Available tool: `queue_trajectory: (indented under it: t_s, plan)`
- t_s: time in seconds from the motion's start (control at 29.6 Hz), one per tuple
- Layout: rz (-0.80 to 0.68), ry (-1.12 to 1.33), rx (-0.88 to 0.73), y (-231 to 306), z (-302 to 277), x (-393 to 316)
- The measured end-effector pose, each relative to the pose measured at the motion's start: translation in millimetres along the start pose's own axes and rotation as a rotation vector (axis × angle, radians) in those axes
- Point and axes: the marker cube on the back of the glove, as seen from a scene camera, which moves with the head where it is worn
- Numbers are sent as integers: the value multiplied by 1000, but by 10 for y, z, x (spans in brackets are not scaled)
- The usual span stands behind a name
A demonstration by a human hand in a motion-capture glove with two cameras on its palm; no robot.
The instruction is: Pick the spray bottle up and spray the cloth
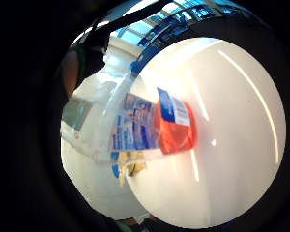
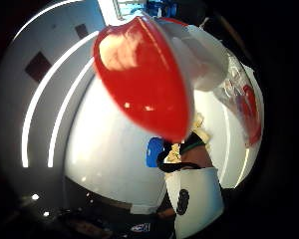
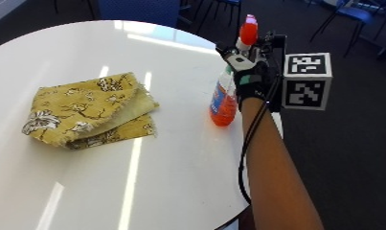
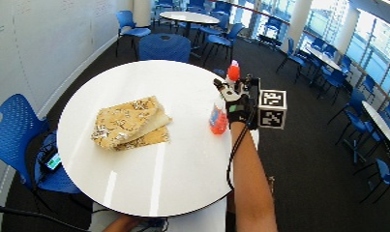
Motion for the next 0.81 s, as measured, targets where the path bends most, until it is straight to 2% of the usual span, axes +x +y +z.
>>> queue_trajectory:
  t_s: [0.47, 0.81]
  plan:
    - [39, -74, 138, -227, 94, -24]
    - [19, -75, 64, -311, 161, -167]
